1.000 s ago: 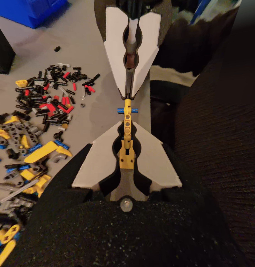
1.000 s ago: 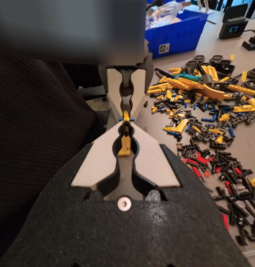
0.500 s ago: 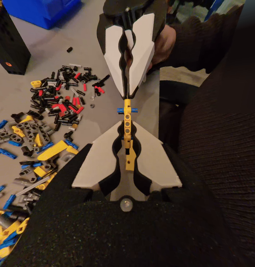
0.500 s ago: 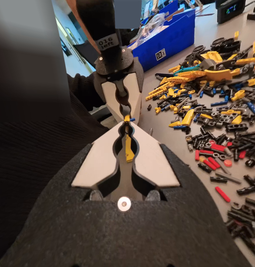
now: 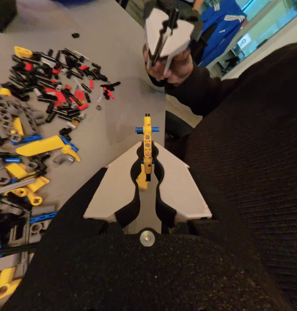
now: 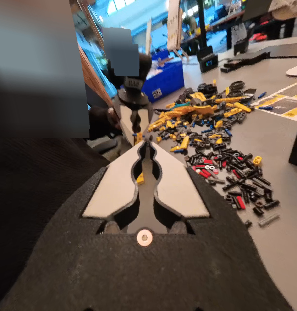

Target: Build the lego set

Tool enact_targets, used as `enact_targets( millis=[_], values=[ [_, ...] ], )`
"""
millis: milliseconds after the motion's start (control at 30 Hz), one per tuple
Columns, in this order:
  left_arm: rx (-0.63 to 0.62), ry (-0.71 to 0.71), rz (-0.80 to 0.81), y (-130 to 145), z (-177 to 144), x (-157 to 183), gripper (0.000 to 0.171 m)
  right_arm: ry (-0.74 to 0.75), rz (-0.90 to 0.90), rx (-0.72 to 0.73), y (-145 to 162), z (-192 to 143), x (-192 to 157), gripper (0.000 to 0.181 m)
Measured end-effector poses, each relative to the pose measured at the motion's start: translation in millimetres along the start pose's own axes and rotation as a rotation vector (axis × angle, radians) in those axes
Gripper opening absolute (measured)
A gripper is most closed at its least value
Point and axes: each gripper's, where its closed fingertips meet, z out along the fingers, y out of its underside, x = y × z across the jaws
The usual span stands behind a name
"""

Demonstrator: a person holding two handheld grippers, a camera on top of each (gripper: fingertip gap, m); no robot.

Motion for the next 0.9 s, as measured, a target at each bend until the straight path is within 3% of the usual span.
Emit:
enact_targets(
  millis=[100,233,300,567,700,800,900],
  values=[
    [-0.027,-0.199,0.097,-3.5,-0.9,-23.0,0.007,0.063,-0.036,-0.028,8.0,4.1,6.6,0.003],
    [-0.217,-0.579,0.416,0.9,-4.0,-53.8,0.007,0.132,-0.042,-0.155,40.9,9.7,12.0,0.004],
    [-0.292,-0.696,0.533,3.1,-2.4,-64.0,0.007,0.171,-0.078,-0.213,52.2,12.2,10.0,0.004],
    [-0.392,-0.754,0.662,13.1,17.4,-71.5,0.012,0.229,-0.13,-0.288,69.8,16.2,-3.2,0.004],
    [-0.342,-0.752,0.561,10.5,14.7,-65.8,0.029,0.232,-0.115,-0.325,78.2,17.2,-7.9,0.004],
    [-0.251,-0.751,0.478,4.9,6.6,-51.6,0.031,0.246,-0.141,-0.337,80.8,18.2,-11.0,0.004],
    [-0.143,-0.643,0.379,7.0,14.7,-24.4,0.032,0.246,-0.154,-0.299,75.9,20.1,-15.7,0.004]
  ],
)
